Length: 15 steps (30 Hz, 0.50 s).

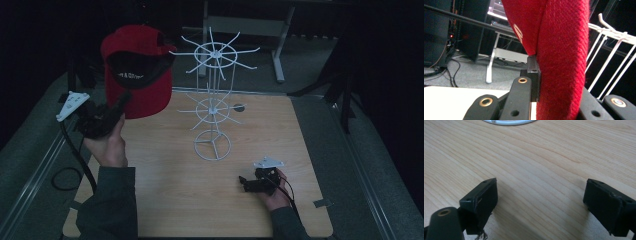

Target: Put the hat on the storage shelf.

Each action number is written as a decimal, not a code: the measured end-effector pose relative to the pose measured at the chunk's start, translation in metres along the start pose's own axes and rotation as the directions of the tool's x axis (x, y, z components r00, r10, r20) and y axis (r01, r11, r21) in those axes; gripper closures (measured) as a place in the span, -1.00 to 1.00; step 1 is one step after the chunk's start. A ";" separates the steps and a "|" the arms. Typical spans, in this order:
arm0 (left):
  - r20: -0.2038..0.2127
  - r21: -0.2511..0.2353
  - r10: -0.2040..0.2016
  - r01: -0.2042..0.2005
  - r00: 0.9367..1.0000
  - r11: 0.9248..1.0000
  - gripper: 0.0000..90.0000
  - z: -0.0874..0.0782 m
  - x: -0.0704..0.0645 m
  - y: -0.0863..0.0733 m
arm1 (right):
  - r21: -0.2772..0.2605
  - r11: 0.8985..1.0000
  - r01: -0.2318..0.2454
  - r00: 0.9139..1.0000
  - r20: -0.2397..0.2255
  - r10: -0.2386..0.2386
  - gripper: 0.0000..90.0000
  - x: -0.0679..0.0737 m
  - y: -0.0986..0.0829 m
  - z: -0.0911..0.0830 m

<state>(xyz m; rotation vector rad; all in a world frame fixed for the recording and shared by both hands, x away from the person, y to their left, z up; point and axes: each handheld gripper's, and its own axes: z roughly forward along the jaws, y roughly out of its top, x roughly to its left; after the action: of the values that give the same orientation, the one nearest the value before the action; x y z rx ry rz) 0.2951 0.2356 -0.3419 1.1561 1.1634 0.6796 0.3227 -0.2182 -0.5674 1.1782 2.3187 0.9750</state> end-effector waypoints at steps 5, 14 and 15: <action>0.009 -0.018 0.006 -0.006 1.000 1.000 0.88 -0.003 -0.003 0.003 | 0.000 1.000 0.000 1.000 0.000 0.000 -0.73 0.000 0.000 0.000; 0.028 -0.044 0.011 -0.010 1.000 0.999 0.88 -0.012 -0.008 0.004 | 0.000 1.000 0.000 1.000 0.000 0.000 -0.73 0.000 0.000 0.000; 0.030 -0.046 0.012 -0.011 0.999 0.999 0.88 -0.013 -0.009 0.004 | 0.000 1.000 0.000 1.000 0.000 0.000 -0.73 0.000 0.000 0.000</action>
<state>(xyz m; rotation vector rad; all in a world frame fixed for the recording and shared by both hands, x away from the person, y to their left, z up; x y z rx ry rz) 0.2805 0.2332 -0.3348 1.1316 1.1111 0.6918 0.3227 -0.2182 -0.5674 1.1784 2.3186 0.9749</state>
